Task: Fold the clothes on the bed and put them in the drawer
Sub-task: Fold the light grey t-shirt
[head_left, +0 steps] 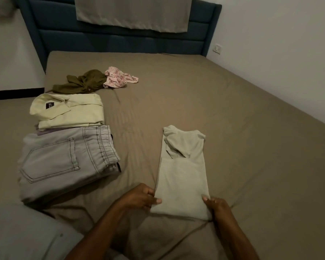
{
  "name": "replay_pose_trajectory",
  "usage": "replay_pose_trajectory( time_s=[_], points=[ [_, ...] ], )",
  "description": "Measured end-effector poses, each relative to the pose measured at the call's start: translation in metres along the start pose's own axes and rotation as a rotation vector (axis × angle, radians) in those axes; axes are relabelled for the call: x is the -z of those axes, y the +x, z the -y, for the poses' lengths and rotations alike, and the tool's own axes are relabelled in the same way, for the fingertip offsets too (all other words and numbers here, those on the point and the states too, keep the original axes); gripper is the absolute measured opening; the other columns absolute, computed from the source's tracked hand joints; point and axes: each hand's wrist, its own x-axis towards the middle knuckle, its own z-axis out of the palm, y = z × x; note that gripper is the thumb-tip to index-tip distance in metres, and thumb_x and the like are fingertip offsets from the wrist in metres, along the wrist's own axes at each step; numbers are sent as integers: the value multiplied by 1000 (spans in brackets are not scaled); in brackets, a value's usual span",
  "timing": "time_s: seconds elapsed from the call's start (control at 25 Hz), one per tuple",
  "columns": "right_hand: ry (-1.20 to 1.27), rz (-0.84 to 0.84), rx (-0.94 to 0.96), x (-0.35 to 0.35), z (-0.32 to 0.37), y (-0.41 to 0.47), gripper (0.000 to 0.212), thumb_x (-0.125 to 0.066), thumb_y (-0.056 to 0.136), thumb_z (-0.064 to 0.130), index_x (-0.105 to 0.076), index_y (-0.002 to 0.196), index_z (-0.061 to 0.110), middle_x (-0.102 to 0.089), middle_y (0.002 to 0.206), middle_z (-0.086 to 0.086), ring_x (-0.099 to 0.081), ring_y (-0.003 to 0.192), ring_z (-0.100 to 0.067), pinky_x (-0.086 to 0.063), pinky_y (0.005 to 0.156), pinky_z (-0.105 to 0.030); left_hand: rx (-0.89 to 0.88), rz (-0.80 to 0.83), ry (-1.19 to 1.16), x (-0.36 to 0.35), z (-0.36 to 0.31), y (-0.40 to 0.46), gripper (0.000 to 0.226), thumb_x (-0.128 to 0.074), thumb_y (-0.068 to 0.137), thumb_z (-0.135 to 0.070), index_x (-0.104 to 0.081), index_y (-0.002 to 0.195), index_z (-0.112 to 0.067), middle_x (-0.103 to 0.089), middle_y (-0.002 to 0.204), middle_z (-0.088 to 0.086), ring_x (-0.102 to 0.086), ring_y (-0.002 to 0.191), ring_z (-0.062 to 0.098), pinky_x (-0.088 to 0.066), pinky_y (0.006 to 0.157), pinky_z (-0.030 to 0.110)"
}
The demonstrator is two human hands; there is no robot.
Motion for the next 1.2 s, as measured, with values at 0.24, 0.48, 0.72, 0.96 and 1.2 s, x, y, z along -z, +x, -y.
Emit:
replay_pose_trajectory(
  time_s=[0.24, 0.48, 0.72, 0.96, 1.2],
  points=[
    [35, -65, -74, -38, -40, -79, 33, -77, 89, 20, -73, 60, 4, -74, 77, -17, -66, 68, -21, -49, 65, -30, 117, 162, 170, 24, 23, -47, 57, -91, 70, -31, -73, 106, 9, -65, 91, 18, -61, 74, 21, -52, 62, 25],
    [-743, -615, 223, -40, 8, -47, 22, -62, 97, 35, -68, 96, 14, -72, 93, -7, -69, 87, -31, -53, 75, -37, 15, -387, 17, 5, 12, -37, 34, -94, 72, -28, -71, 86, -7, -71, 68, 6, -65, 55, 16, -58, 60, 33],
    [-1090, -214, 535, -101, 71, 86, 74, -30, 99, 68, -34, 159, 25, -24, 169, -9, -22, 155, -29, -19, 123, -44, -375, -789, 560, -5, 21, -21, 42, -71, 86, -54, -66, 122, -33, -68, 110, -19, -63, 99, 0, -53, 86, 24],
    [-1287, -35, 448, -134, 63, 132, 86, -20, 91, 84, -8, 164, 38, 2, 173, -3, 3, 159, -26, 2, 127, -48, -458, -742, 645, -5, 32, 4, 46, -53, 95, -59, -61, 134, -36, -61, 129, -15, -54, 119, 5, -41, 97, 21],
    [-1276, -34, 875, -115, 80, 131, 63, -17, 106, 57, -19, 164, 33, -4, 173, 4, 1, 159, -12, -3, 128, -40, -538, -728, 587, 3, 32, 8, 50, -56, 90, -18, -63, 135, -39, -60, 127, -20, -56, 117, 1, -49, 94, 21]
  ],
)
